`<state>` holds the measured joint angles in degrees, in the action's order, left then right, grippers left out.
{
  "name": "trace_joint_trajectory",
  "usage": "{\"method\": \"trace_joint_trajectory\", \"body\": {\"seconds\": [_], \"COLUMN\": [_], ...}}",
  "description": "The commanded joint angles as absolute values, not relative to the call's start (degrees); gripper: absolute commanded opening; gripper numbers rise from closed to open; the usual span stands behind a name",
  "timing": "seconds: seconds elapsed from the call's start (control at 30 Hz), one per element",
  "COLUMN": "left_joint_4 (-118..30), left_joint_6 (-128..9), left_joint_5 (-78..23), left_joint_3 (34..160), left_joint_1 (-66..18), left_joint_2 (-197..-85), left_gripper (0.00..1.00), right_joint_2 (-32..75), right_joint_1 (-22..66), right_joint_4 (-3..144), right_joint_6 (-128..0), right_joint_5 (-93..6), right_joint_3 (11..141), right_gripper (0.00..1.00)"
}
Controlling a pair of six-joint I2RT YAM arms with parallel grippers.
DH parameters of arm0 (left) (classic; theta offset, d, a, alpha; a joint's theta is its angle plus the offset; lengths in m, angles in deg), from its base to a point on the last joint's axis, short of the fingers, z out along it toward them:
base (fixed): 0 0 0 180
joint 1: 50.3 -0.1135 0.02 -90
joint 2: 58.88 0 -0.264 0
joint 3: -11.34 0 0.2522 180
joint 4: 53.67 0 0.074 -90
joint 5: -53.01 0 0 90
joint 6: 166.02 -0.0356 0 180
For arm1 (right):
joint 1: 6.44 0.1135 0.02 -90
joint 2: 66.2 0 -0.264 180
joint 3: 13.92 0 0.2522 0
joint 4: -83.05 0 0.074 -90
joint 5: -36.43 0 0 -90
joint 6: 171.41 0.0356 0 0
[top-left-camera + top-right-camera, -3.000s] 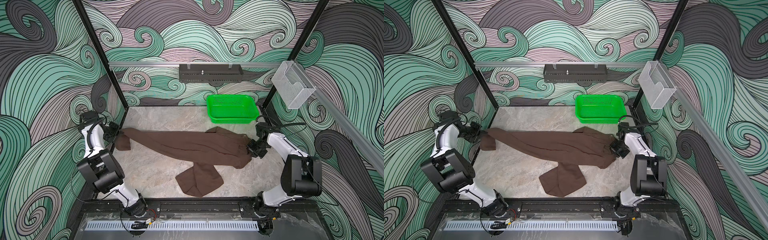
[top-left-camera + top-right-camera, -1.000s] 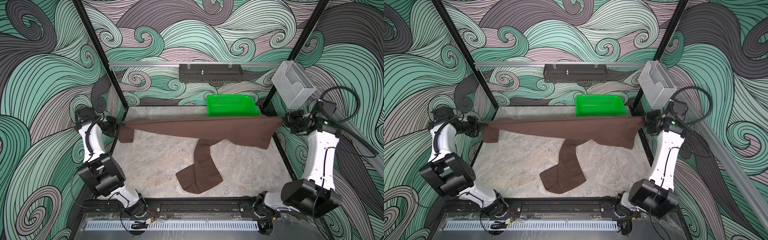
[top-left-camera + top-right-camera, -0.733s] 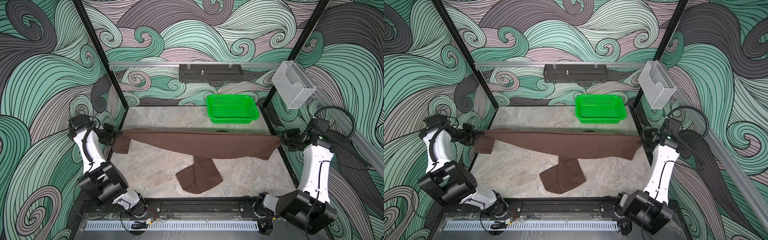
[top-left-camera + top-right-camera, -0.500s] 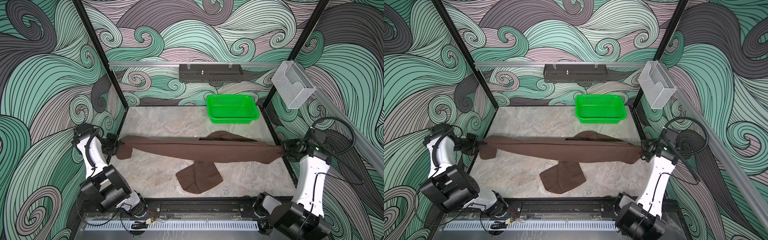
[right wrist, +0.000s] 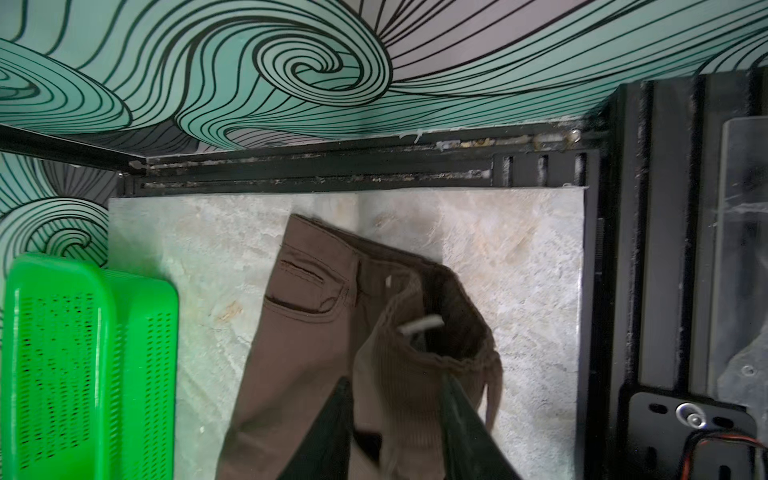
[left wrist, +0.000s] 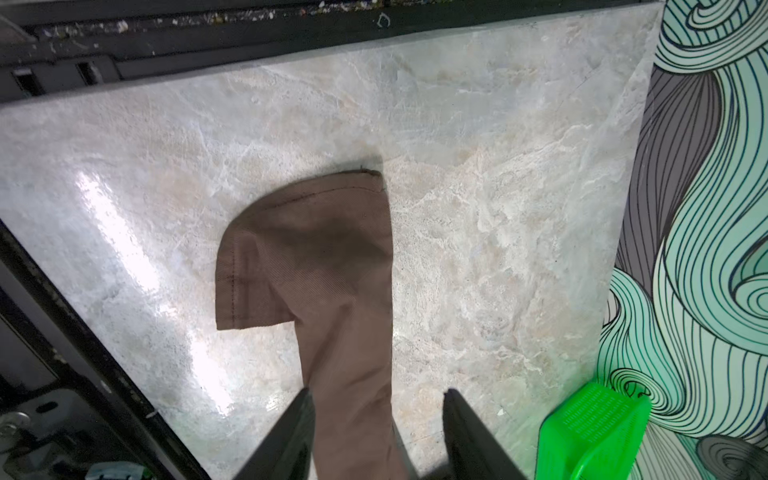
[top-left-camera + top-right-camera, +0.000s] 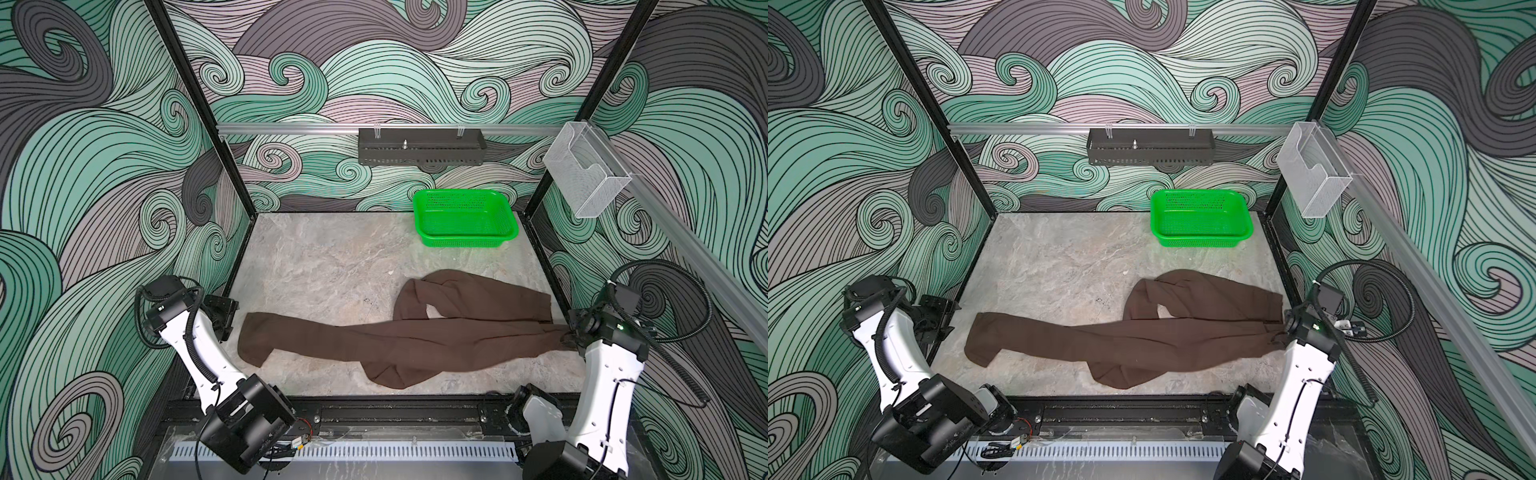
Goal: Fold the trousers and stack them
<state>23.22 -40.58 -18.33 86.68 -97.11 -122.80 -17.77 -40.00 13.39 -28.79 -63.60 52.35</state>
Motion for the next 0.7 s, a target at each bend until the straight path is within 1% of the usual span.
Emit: {"method": "trace_joint_trajectory", "body": {"seconds": [0.0, 0.03, 0.17, 0.27, 0.4, 0.47, 0.53, 0.67], "left_joint_4": [22.8, 22.3, 17.0, 15.0, 13.5, 12.3, 12.2, 14.7], "left_joint_6": [-39.8, -39.7, -37.3, -35.8, -34.0, -33.7, -34.3, -38.8], "left_joint_5": [-17.9, -16.6, -9.4, -7.9, -8.1, -7.4, -6.3, -6.5], "left_joint_3": [87.6, 87.9, 86.8, 87.7, 90.3, 91.2, 93.0, 98.3], "left_joint_1": [-97.4, -97.4, -95.9, -90.7, -78.9, -72.4, -65.8, -52.9], "left_joint_2": [-121.7, -121.5, -120.6, -122.0, -126.7, -130.1, -134.5, -144.2], "left_gripper": [0.62, 0.62, 0.62, 0.61, 0.61, 0.61, 0.62, 0.62], "right_joint_2": [-18.4, -18.5, -18.1, -15.4, -6.0, -1.7, 0.5, 0.9], "right_joint_1": [-38.8, -38.1, -33.6, -24.9, -5.2, 1.9, 5.1, 4.4], "right_joint_4": [14.2, 14.2, 14.2, 15.7, 16.2, 16.1, 16.5, 17.0], "right_joint_6": [-28.9, -28.7, -27.6, -27.7, -27.7, -27.6, -27.6, -29.0], "right_joint_5": [-64.2, -62.6, -57.3, -54.3, -52.8, -53.5, -54.9, -57.8], "right_joint_3": [53.2, 53.7, 56.0, 58.7, 64.4, 66.4, 66.5, 64.7], "right_gripper": [0.67, 0.69, 0.71, 0.7, 0.7, 0.69, 0.69, 0.69]}}
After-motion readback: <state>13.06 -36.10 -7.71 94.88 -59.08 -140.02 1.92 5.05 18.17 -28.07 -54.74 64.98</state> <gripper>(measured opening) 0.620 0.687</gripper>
